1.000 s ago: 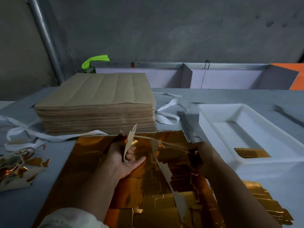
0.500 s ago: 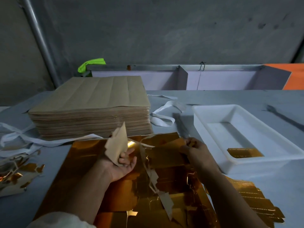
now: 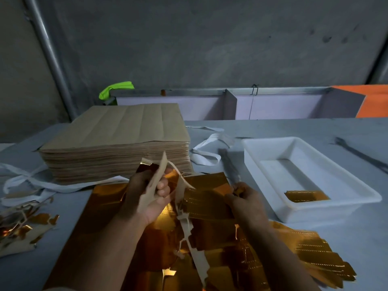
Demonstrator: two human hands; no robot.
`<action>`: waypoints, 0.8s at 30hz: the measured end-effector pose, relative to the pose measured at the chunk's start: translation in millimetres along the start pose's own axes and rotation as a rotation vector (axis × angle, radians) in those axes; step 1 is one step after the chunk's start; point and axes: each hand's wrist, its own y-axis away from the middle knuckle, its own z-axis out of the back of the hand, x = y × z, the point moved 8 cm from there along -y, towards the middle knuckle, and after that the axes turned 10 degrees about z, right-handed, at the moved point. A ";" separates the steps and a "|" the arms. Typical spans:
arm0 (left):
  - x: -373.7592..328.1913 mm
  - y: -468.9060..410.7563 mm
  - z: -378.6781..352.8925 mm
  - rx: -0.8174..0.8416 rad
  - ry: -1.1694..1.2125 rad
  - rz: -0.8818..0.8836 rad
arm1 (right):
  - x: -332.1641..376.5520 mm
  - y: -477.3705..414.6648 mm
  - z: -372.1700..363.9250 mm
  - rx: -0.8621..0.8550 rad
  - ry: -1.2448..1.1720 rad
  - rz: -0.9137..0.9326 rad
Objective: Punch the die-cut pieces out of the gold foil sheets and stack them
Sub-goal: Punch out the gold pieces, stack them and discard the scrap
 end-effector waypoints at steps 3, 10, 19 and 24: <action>6.0 3.7 5.5 0.075 0.215 0.019 | -7.4 3.6 8.4 -0.082 -0.027 -0.066; 25.7 19.1 44.8 -0.366 -0.165 0.342 | -14.1 8.3 6.7 -0.073 -0.078 -0.115; 15.5 6.8 -4.4 -0.092 -0.288 0.179 | -1.1 15.0 -15.6 0.044 -0.225 -0.093; 12.0 -3.8 0.5 -0.184 -0.245 0.109 | 6.4 19.5 -19.9 0.150 -0.212 -0.060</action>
